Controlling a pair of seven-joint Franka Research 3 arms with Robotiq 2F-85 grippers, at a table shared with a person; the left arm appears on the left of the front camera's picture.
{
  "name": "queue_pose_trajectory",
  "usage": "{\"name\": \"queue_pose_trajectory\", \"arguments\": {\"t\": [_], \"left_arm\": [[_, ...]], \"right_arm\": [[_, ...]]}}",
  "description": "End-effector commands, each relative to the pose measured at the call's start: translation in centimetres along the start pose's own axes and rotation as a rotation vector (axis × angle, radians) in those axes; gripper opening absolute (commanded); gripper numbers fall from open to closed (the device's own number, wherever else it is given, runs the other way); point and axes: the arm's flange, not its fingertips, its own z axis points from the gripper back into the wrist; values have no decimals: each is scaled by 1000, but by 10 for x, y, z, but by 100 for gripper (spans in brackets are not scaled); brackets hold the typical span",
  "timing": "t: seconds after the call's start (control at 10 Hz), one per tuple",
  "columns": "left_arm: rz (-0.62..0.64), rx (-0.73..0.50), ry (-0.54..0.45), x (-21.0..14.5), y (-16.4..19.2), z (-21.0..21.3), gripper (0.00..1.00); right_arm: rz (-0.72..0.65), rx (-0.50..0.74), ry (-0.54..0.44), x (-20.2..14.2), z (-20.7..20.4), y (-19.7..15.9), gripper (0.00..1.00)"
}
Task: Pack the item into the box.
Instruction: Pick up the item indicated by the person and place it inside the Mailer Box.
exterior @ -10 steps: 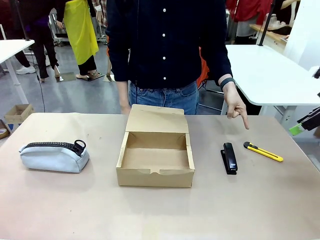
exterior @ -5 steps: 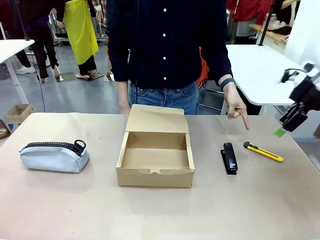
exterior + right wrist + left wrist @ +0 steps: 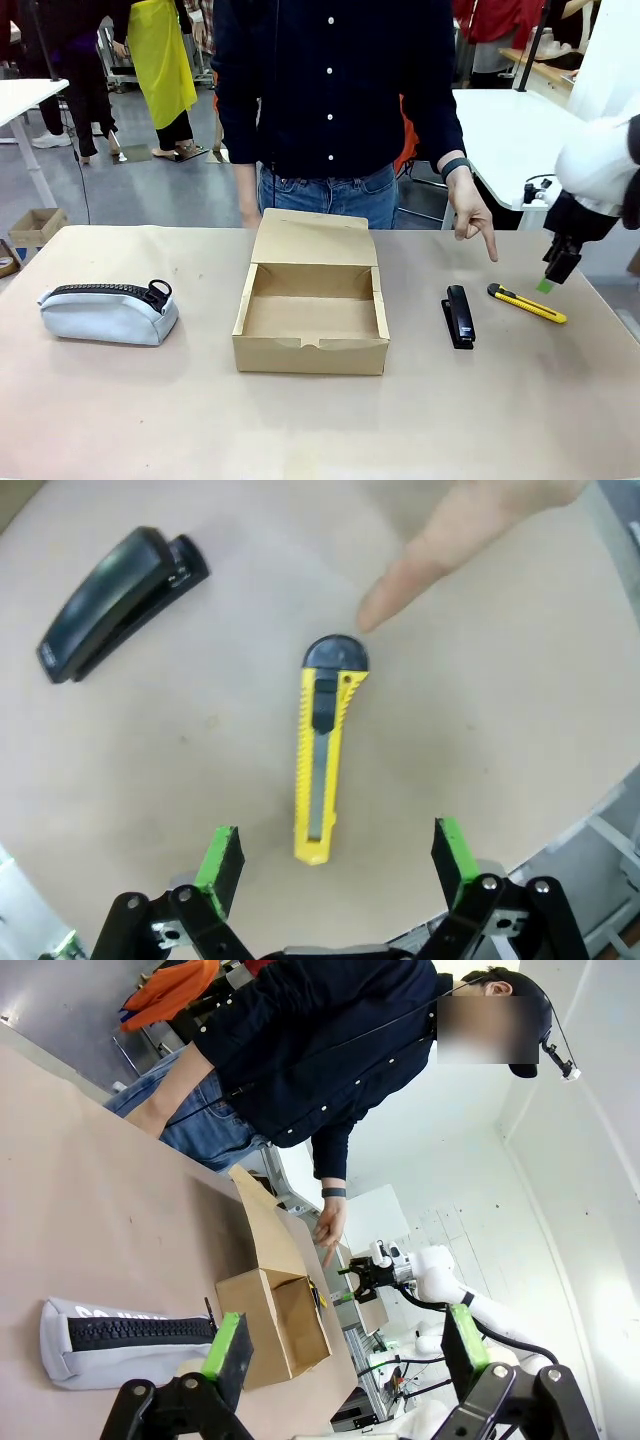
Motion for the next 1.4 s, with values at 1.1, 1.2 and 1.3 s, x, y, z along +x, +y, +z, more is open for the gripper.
{"name": "queue_pose_trajectory", "arguments": {"t": [1.1, 1.2, 1.3], "left_arm": [[-22, -18, -5, -1, -1, 0, 100], [-22, -18, -5, -1, -1, 0, 100], [-22, -18, -5, -1, -1, 0, 100]], "right_arm": [[105, 134, 73, 31, -68, -20, 100], [110, 136, 94, 31, -67, -20, 100], [126, 145, 107, 33, -67, -19, 100]]}}
